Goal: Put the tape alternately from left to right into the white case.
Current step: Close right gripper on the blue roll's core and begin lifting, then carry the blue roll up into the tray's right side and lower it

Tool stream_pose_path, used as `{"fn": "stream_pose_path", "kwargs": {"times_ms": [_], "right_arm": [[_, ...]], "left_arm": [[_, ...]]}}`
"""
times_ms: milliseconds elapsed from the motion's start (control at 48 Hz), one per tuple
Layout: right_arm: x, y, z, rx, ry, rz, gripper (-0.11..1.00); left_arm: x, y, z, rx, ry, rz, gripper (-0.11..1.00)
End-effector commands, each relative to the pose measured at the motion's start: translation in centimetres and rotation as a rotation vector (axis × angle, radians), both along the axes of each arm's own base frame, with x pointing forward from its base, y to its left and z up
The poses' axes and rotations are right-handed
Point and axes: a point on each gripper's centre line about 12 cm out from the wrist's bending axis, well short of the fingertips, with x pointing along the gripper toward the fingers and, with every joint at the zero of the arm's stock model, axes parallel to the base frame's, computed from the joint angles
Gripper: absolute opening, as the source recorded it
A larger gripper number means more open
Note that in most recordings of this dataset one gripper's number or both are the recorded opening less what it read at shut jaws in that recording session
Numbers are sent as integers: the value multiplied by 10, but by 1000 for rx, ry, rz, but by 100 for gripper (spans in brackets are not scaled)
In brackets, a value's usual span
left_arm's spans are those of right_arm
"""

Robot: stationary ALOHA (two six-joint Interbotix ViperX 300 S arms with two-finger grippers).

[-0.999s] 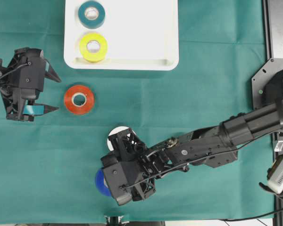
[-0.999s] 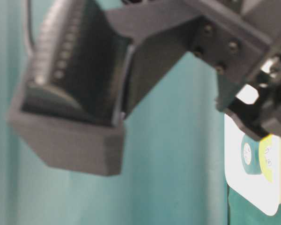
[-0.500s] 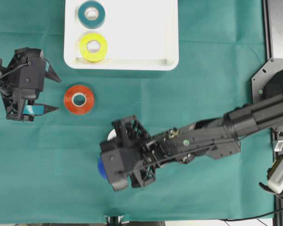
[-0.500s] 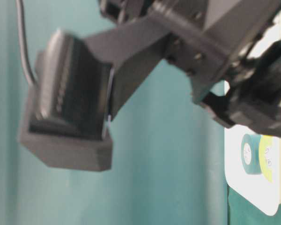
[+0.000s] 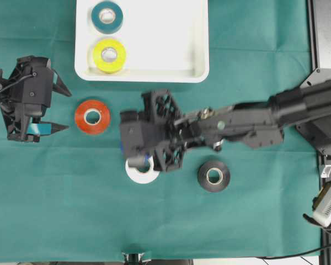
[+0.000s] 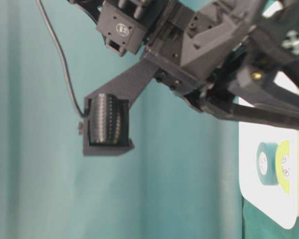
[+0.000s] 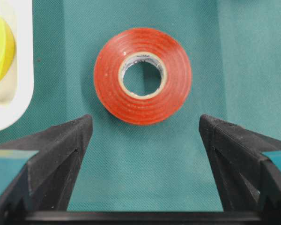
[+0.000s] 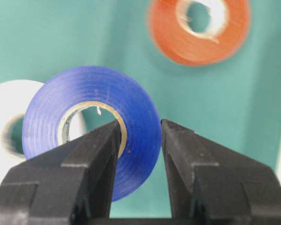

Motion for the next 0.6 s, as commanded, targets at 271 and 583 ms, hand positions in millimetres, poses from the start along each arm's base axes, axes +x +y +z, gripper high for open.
{"fn": "stream_pose_path", "kwargs": {"times_ms": [271, 583], "right_arm": [[-24, -56, 23, 2, -47, -123, 1], [-46, -97, 20, -6, -44, -215, 1]], "left_arm": [[2, -1, 5, -3, -23, -1, 100], [2, -1, 5, -4, -23, 0, 100]]}}
